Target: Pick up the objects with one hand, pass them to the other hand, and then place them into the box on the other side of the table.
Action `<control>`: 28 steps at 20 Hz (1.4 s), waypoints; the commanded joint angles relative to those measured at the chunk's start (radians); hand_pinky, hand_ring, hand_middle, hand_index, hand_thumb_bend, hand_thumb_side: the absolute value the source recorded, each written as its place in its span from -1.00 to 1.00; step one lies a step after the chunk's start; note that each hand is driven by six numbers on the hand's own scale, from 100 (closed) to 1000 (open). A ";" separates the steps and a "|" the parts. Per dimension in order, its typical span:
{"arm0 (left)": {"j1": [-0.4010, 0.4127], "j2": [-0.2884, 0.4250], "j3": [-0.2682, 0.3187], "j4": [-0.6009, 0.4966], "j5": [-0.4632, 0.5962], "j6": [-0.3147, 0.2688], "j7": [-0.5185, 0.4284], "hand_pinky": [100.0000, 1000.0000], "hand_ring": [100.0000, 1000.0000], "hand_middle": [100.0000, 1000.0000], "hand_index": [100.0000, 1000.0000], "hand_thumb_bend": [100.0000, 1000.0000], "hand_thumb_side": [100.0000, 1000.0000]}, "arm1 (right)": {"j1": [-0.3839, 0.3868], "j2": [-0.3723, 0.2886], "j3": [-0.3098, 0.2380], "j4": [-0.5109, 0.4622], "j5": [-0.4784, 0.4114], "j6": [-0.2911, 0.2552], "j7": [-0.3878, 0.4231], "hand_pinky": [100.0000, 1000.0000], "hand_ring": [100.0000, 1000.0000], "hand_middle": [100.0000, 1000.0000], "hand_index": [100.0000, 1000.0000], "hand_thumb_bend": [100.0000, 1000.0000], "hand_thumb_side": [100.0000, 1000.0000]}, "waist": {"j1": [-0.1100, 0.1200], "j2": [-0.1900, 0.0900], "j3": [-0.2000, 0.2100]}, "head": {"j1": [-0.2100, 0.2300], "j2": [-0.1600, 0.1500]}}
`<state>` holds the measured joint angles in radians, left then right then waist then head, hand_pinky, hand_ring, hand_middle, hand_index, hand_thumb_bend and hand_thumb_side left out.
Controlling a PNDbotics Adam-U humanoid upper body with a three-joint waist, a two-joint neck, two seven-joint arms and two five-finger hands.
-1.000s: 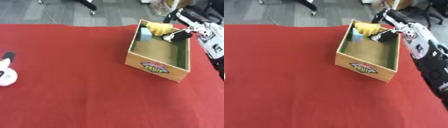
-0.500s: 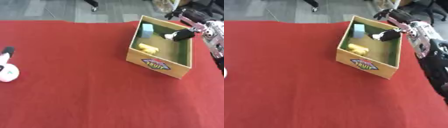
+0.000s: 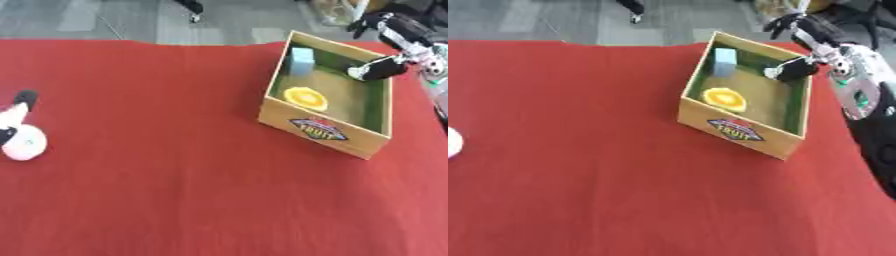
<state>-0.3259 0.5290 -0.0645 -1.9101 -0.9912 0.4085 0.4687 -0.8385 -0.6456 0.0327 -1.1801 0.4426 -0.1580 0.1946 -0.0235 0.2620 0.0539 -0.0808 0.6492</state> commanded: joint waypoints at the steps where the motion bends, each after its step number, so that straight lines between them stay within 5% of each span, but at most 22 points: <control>1: -0.023 0.052 0.025 -0.002 0.025 0.022 -0.047 0.51 0.03 0.27 0.50 0.46 -0.34 | 0.012 -0.018 -0.044 -0.130 -0.278 0.078 -0.009 0.78 0.97 0.20 0.55 -1.00 -0.54 | 0.017 -0.023 0.001 | 0.045 0.010; 5: -0.070 0.113 0.049 0.030 0.163 0.067 -0.186 0.51 0.00 0.25 0.50 0.52 -0.32 | 0.056 -0.017 -0.073 -0.273 -0.491 0.161 -0.032 0.79 0.98 0.19 0.54 -1.00 -0.85 | 0.024 -0.026 0.005 | 0.089 0.019; 9: -0.129 0.190 0.069 0.103 0.407 0.104 -0.341 0.54 0.04 0.29 0.53 0.65 -0.42 | 0.083 -0.001 -0.088 -0.358 -0.563 0.215 -0.037 0.79 0.96 0.16 0.53 -0.95 -0.86 | 0.030 -0.031 0.008 | 0.108 0.027; 14: -0.206 0.277 0.034 0.254 0.583 0.100 -0.605 0.60 0.18 0.33 0.52 0.78 -0.71 | 0.095 0.022 -0.085 -0.407 -0.599 0.250 -0.038 0.79 0.95 0.14 0.52 -0.95 -0.84 | 0.035 -0.037 0.010 | 0.124 0.033; 19: -0.286 0.302 0.000 0.406 0.564 0.104 -0.809 0.63 0.32 0.38 0.55 0.75 -0.73 | 0.101 0.037 -0.078 -0.420 -0.601 0.262 -0.029 0.79 0.95 0.13 0.51 -0.96 -0.82 | 0.035 -0.041 0.011 | 0.173 0.047; 28: -0.343 0.289 -0.030 0.568 0.491 0.111 -1.022 0.66 0.43 0.42 0.58 0.64 -0.58 | 0.109 0.047 -0.074 -0.417 -0.585 0.268 -0.022 0.80 0.94 0.12 0.51 -0.97 -0.78 | 0.037 -0.039 0.011 | 0.243 0.056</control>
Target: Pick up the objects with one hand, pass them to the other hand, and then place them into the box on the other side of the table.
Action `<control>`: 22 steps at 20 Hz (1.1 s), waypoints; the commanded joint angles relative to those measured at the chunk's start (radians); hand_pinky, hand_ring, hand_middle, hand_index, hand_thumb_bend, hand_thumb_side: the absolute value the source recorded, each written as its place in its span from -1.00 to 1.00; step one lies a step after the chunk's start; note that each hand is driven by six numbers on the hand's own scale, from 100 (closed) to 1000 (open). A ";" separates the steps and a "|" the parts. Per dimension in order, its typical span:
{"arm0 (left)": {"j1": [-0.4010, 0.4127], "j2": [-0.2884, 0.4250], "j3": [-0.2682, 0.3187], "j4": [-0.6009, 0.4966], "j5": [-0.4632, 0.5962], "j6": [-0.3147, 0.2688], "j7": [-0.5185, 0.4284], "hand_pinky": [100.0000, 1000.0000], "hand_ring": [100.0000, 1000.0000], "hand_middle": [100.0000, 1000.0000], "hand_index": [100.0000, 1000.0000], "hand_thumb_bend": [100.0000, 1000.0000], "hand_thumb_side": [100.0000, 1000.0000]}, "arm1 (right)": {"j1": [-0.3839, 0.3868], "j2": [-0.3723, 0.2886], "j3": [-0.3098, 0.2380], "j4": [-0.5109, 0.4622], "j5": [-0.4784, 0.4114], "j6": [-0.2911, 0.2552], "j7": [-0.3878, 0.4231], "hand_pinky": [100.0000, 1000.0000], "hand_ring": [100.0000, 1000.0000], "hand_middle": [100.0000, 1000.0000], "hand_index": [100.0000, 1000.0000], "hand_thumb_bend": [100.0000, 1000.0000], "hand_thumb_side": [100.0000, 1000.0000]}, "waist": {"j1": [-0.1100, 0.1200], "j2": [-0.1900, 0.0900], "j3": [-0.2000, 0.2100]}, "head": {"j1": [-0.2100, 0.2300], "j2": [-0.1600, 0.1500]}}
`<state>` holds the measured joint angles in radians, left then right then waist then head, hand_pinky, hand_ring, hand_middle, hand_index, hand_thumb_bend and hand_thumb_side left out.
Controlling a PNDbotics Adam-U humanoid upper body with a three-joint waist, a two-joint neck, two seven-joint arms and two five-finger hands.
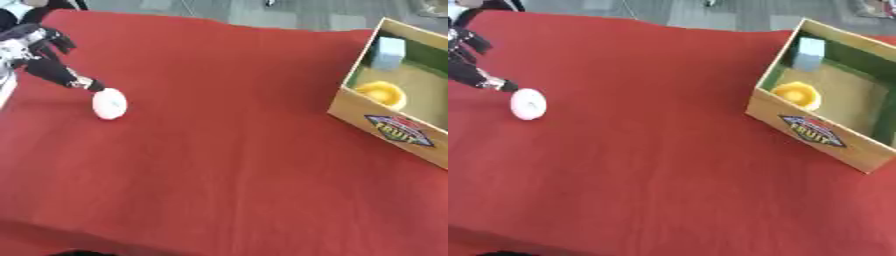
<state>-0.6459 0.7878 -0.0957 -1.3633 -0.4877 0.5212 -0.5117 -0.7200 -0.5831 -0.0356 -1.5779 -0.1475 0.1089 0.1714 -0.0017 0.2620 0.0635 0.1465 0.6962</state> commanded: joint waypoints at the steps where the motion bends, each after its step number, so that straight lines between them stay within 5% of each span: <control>1: -0.028 0.026 0.000 0.033 -0.013 -0.004 -0.055 0.66 0.43 0.42 0.58 0.64 -0.58 | -0.010 -0.015 -0.005 -0.019 0.006 0.002 0.001 0.80 0.94 0.12 0.51 -0.98 -0.78 | 0.015 -0.039 0.002 | 0.022 0.009; 10: -0.043 -0.007 -0.011 0.118 0.088 -0.052 -0.146 0.67 0.45 0.42 0.54 0.40 -0.61 | -0.008 -0.005 -0.002 -0.016 0.014 0.005 0.008 0.80 0.94 0.12 0.50 -0.98 -0.75 | 0.014 -0.036 0.000 | 0.040 0.010; 22: -0.046 -0.029 -0.046 0.123 -0.008 -0.076 -0.235 0.67 0.51 0.44 0.46 0.21 -0.78 | -0.002 0.002 -0.005 -0.013 0.017 0.008 0.006 0.80 0.94 0.11 0.50 -0.99 -0.73 | 0.012 -0.035 -0.003 | 0.043 0.010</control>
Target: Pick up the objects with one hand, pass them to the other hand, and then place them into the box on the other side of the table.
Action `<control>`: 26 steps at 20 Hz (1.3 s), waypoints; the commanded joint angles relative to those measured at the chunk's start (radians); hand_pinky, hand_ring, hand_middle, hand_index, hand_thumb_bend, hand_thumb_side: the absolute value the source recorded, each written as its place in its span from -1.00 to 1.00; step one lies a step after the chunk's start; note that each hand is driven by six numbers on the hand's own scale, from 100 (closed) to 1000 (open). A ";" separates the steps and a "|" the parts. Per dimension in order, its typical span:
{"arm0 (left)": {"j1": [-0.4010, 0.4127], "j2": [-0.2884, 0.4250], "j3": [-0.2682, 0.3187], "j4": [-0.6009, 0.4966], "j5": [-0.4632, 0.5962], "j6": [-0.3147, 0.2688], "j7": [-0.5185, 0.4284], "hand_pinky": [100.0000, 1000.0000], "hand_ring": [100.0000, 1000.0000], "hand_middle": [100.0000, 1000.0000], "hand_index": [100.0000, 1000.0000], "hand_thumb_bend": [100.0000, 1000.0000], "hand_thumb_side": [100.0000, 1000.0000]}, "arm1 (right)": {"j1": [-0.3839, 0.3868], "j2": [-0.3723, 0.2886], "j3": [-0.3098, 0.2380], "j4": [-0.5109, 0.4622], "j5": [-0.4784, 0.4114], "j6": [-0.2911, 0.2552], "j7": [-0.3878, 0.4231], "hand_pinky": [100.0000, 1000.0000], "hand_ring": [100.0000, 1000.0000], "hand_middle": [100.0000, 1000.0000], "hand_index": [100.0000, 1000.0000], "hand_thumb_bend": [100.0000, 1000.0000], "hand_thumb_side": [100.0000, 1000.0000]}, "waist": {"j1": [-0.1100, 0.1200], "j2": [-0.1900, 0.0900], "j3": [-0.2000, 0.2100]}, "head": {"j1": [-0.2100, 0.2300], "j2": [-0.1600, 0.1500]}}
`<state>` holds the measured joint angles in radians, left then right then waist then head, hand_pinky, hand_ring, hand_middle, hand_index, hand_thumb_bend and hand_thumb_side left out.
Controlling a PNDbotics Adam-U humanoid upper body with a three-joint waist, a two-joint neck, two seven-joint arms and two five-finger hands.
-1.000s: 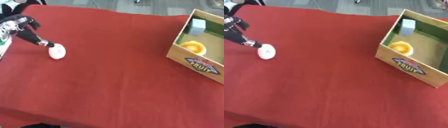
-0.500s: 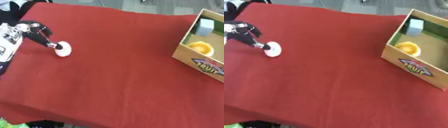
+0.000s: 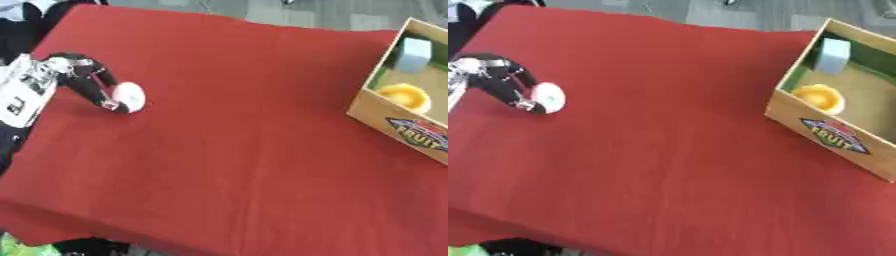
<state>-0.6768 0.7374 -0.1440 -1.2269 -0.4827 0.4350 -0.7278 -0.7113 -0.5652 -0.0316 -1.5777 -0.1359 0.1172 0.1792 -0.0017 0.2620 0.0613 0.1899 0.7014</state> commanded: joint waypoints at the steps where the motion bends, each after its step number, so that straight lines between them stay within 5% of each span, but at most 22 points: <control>1: -0.016 0.020 0.001 -0.014 -0.020 0.012 -0.018 0.67 0.51 0.44 0.46 0.18 -0.80 | -0.010 -0.015 -0.009 -0.013 0.005 0.000 -0.003 0.80 0.94 0.11 0.50 -0.99 -0.73 | 0.012 -0.035 -0.002 | -0.002 0.005; 12: -0.022 -0.009 -0.006 -0.005 -0.082 0.050 0.020 0.64 0.48 0.40 0.33 -0.15 -0.89 | -0.004 -0.012 -0.012 -0.010 0.007 0.002 -0.003 0.80 0.94 0.10 0.49 -1.00 -0.71 | 0.011 -0.031 -0.006 | 0.000 0.005; 16: -0.024 -0.019 -0.012 -0.003 -0.080 0.056 0.028 0.63 0.48 0.38 0.22 -0.51 -1.00 | -0.004 -0.011 -0.013 -0.010 0.007 0.003 -0.002 0.80 0.94 0.10 0.49 -1.00 -0.71 | 0.010 -0.031 -0.008 | 0.001 0.004; 19: -0.024 -0.020 -0.013 -0.011 -0.076 0.050 0.015 0.60 0.44 0.39 0.17 -1.00 -0.93 | -0.005 -0.010 -0.013 -0.010 0.005 0.003 -0.003 0.80 0.94 0.10 0.49 -1.00 -0.71 | 0.010 -0.031 -0.008 | 0.001 0.005; 26: -0.017 -0.007 -0.012 -0.049 -0.094 0.050 0.018 0.54 0.37 0.27 -0.04 -1.00 -0.91 | -0.003 -0.010 -0.014 -0.010 0.005 0.004 -0.004 0.80 0.94 0.10 0.49 -1.00 -0.70 | 0.009 -0.033 -0.006 | -0.008 0.001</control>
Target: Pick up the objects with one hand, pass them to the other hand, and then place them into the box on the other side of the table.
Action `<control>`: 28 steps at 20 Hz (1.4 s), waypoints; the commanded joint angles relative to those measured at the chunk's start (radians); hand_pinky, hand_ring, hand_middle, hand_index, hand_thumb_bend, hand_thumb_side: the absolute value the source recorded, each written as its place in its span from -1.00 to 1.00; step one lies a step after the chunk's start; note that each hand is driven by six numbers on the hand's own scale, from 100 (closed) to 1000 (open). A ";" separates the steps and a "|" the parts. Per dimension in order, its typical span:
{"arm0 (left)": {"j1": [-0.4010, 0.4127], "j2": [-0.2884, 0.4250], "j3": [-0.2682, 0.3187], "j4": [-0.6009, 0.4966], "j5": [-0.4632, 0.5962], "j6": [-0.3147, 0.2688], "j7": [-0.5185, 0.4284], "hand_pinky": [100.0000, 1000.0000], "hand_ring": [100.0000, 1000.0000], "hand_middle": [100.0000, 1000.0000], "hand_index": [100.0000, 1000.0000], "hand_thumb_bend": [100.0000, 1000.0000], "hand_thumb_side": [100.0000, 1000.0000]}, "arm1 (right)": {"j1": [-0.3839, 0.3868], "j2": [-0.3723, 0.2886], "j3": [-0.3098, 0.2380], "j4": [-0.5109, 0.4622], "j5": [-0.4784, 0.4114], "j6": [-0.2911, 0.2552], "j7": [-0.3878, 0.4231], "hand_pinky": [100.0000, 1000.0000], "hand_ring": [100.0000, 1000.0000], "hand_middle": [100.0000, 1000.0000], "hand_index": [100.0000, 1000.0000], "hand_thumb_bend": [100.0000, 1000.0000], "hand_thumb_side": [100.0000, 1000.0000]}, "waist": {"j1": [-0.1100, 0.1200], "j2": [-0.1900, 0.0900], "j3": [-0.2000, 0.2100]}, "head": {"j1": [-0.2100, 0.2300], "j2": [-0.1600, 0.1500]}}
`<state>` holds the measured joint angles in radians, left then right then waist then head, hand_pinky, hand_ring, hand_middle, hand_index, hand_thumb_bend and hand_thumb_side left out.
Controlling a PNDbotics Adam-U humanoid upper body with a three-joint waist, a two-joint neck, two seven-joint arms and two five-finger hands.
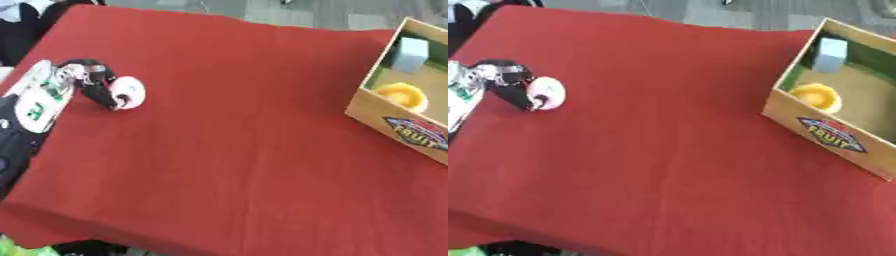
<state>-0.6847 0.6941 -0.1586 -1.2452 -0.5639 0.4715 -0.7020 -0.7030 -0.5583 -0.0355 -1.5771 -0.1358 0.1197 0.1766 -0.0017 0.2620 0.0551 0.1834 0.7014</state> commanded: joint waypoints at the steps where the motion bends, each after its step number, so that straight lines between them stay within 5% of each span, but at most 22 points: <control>1: -0.009 0.038 0.003 -0.039 -0.020 0.016 -0.005 0.54 0.36 0.26 -0.05 -1.00 -0.92 | -0.011 -0.017 -0.010 -0.010 0.005 0.001 -0.002 0.80 0.94 0.10 0.49 -1.00 -0.70 | 0.009 -0.033 0.001 | -0.003 0.001; 8: 0.005 0.053 0.016 -0.130 -0.061 0.060 0.043 0.50 0.30 0.20 -0.10 -1.00 -0.99 | -0.011 -0.018 -0.011 -0.009 0.002 0.000 -0.004 0.80 0.94 0.10 0.50 -1.00 -0.71 | 0.006 -0.035 0.003 | -0.013 -0.002; 15: 0.048 0.075 0.057 -0.336 -0.078 0.124 0.178 0.40 0.10 0.06 -0.17 -1.00 -1.00 | -0.013 -0.021 -0.008 -0.018 -0.007 -0.002 -0.004 0.80 0.94 0.12 0.50 -1.00 -0.72 | 0.002 -0.035 0.012 | -0.037 -0.005; 21: 0.091 0.073 0.055 -0.484 0.014 0.108 0.294 0.37 0.01 0.01 -0.20 -1.00 -1.00 | -0.047 -0.001 0.017 -0.048 -0.012 -0.004 0.021 0.80 0.95 0.14 0.51 -1.00 -0.79 | 0.000 -0.036 0.015 | -0.054 -0.011; 28: 0.123 0.017 0.032 -0.549 0.128 0.056 0.473 0.34 -0.06 -0.04 -0.23 -1.00 -0.98 | -0.141 0.042 0.100 -0.122 0.053 -0.015 0.141 0.79 0.95 0.22 0.55 -0.91 -0.98 | -0.005 -0.042 0.016 | -0.071 -0.012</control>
<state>-0.5522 0.7009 -0.1314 -1.7705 -0.4583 0.5371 -0.2609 -0.8215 -0.5075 0.0558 -1.6657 -0.0986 0.1085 0.2953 -0.0021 0.2619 0.0694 0.1167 0.6996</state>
